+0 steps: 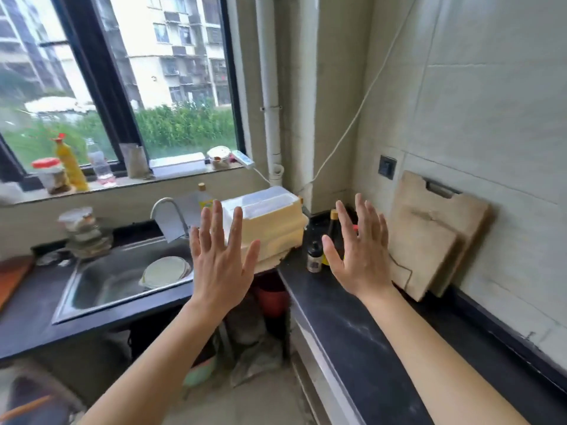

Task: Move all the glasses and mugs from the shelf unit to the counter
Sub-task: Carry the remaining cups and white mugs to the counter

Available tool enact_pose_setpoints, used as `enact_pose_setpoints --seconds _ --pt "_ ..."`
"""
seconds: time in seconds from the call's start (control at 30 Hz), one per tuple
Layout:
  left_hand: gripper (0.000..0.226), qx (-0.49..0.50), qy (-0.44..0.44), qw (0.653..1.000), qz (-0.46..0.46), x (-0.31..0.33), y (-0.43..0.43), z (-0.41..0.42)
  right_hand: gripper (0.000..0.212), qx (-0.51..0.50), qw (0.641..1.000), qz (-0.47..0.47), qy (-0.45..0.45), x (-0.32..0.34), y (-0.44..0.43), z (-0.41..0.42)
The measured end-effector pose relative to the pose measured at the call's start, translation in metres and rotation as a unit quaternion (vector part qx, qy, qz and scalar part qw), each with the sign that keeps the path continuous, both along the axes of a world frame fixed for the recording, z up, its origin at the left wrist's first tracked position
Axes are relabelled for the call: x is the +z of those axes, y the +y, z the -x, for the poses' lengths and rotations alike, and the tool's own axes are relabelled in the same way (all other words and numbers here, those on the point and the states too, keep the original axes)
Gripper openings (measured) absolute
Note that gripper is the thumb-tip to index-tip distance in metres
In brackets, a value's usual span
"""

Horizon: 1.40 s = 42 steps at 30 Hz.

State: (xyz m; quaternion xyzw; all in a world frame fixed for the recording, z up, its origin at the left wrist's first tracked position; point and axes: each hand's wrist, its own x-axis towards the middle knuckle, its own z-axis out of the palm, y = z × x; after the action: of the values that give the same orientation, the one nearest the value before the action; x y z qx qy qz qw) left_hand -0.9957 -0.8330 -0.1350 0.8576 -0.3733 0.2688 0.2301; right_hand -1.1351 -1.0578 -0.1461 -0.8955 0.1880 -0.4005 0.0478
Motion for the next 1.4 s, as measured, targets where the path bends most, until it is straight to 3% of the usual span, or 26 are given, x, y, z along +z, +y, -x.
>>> enact_pose_setpoints --seconds 0.33,0.63,0.83,1.1,1.3,1.4 --pt "0.072 0.188 -0.003 0.982 -0.029 0.005 0.254 -0.183 0.07 0.211 0.976 0.029 0.035 0.012 0.222 -0.272" --pt "0.078 0.337 0.068 0.938 -0.048 -0.041 0.409 -0.272 0.074 0.365 0.927 0.031 0.077 -0.036 0.375 -0.444" --pt "0.076 0.429 0.085 0.898 -0.047 -0.036 0.476 -0.385 0.073 0.426 0.901 0.021 0.072 -0.039 0.448 -0.585" --pt "0.075 0.479 0.065 0.875 -0.029 0.003 0.547 -0.523 0.077 0.479 0.875 -0.013 0.061 -0.011 0.528 -0.763" --pt "0.072 0.502 0.073 0.861 -0.011 -0.01 0.619 -0.583 0.075 0.529 0.844 -0.009 0.087 -0.02 0.615 -0.834" --pt "0.073 0.503 0.089 0.859 -0.001 -0.023 0.66 -0.617 0.075 0.526 0.845 0.005 0.099 -0.03 0.653 -0.862"
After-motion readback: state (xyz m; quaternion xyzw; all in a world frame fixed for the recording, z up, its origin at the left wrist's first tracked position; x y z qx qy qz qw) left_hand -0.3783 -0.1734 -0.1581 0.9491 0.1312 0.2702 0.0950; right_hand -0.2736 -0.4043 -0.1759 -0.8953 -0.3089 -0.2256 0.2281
